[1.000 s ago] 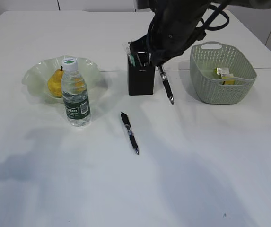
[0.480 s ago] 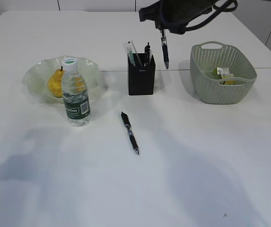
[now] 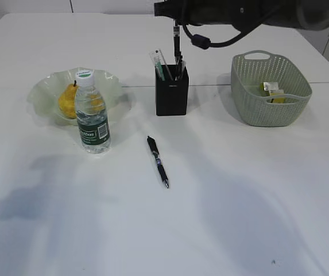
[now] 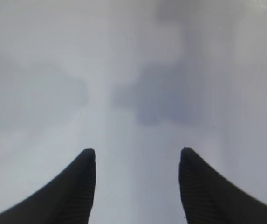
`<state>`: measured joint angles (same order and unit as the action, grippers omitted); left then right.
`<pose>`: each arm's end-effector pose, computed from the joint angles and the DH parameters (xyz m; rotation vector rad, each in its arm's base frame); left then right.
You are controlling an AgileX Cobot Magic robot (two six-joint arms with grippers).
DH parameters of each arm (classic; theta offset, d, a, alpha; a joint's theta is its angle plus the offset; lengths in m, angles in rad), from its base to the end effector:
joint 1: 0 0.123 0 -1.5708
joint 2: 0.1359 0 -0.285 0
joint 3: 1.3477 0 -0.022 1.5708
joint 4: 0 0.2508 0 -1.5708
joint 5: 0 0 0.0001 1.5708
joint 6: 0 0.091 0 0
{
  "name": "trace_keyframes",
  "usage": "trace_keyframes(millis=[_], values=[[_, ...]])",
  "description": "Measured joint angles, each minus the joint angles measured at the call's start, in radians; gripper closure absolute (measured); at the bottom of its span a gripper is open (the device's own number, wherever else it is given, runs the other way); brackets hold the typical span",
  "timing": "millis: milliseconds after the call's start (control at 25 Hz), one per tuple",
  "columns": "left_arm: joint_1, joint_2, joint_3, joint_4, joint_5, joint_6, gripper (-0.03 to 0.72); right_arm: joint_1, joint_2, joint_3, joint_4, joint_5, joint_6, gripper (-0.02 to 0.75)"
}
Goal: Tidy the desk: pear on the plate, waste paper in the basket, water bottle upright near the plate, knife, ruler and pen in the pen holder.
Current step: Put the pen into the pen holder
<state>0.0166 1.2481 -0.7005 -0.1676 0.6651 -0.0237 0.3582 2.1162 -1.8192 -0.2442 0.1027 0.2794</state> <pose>0.2211 -0.0057 0.2299 -0.2003 2.6848 -0.1817 0.4840 0.1788 0.2859 -0.2855 1.8659 0.2472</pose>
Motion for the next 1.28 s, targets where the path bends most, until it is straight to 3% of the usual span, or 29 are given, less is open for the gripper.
trace_keyframes(millis=[440, 760, 1280], values=[[0.0, 0.0, 0.0, 0.0, 0.0, 0.0, 0.286, -0.065, 0.1, 0.0, 0.0, -0.183, 0.042, 0.639], [0.0, 0.0, 0.0, 0.0, 0.0, 0.0, 0.286, -0.067, 0.155, 0.0, -0.04, -0.314, 0.047, 0.638], [0.0, 0.0, 0.0, -0.002, -0.001, 0.0, 0.286, -0.067, 0.234, 0.0, -0.091, -0.368, 0.085, 0.631]])
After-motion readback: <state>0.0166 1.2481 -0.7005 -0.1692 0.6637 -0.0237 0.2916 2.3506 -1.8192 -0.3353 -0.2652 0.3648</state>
